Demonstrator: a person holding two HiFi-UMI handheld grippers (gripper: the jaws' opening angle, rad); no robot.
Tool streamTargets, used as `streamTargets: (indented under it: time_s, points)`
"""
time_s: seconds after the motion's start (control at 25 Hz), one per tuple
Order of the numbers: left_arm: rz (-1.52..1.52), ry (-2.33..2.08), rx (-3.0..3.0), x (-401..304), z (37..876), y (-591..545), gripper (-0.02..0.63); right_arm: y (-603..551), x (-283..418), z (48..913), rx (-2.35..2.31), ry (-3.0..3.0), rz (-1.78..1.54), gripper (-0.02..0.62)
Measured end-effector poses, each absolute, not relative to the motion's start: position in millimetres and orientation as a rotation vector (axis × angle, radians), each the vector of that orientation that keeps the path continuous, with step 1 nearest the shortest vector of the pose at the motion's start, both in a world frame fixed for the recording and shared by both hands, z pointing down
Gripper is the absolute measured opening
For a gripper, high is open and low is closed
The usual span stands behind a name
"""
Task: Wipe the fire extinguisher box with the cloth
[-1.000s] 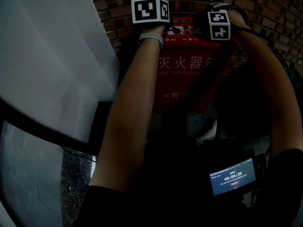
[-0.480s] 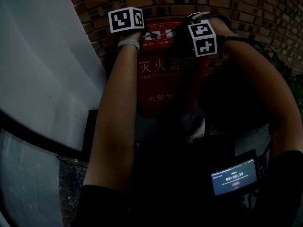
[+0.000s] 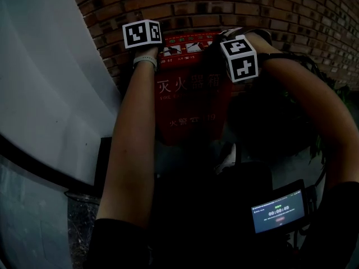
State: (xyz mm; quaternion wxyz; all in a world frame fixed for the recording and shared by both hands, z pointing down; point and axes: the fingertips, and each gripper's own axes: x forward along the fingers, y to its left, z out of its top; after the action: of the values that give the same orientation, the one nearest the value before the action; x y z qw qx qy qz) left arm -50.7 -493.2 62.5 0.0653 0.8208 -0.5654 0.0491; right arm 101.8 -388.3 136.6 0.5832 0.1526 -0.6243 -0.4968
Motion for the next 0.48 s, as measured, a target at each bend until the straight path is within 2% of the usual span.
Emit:
streamTargets:
  time_s: [0.16,0.48]
  points:
    - [0.149,-1.706,2.476,-51.7,62.3,-492.7,0.002,-403.9,106.3,115.1,0.415,-1.485,-1.148,0.034]
    - [0.156,-1.700,2.467,-52.8,66.1,-495.6,0.002,-511.4,136.8,88.3,0.603,-1.336,-1.158,0.034]
